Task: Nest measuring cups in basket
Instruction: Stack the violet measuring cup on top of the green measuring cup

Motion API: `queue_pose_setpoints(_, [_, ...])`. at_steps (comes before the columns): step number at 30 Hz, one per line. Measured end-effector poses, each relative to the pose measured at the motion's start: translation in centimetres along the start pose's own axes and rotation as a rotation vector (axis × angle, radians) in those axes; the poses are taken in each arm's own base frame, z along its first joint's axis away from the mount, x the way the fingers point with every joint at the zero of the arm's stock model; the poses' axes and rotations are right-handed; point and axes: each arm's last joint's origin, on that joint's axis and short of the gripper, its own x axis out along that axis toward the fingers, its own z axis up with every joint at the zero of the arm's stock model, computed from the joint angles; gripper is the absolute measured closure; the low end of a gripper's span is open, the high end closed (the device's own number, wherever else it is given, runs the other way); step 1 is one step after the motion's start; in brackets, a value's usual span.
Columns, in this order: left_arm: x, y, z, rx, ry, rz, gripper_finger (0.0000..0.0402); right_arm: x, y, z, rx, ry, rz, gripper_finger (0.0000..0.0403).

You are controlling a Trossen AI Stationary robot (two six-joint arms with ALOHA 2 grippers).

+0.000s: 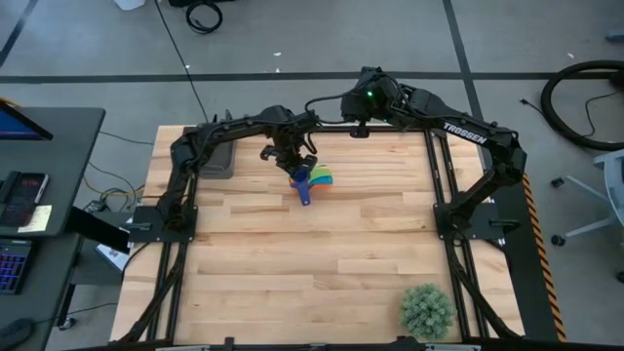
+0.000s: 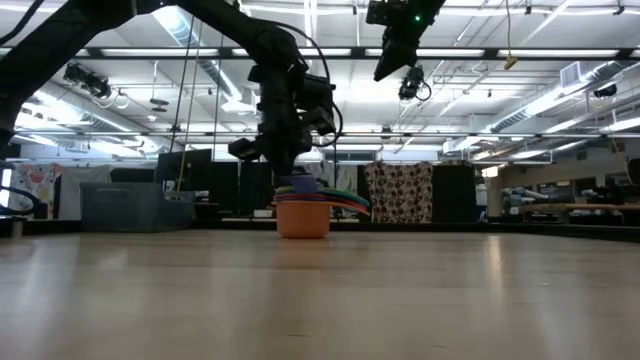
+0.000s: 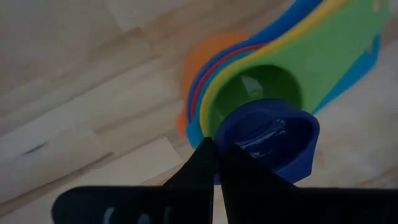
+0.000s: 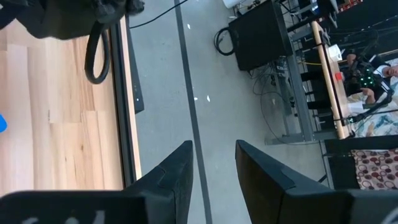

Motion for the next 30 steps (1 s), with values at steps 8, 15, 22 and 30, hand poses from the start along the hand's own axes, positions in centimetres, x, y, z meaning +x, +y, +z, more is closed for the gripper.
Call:
queue_pose_setpoints(8, [1.1,0.0,0.5,0.033,0.042,-0.043,0.0391,0.0,0.0,0.0,0.000,0.000,0.000,0.0278])
queue_pose_setpoints(15, [1.6,0.0,0.4,0.031,0.061,-0.018,0.0365,0.0,0.0,0.0,0.000,-0.004,0.005,0.0278])
queue_pose_setpoints(22, [1.6,0.1,0.4,0.030,0.065,-0.011,0.0351,0.0,0.0,0.0,0.000,-0.004,0.005,0.0278])
queue_pose_setpoints(30, [1.5,0.5,-0.3,0.005,0.129,0.033,0.0348,0.0,0.0,0.0,0.000,-0.004,0.005,0.0278])
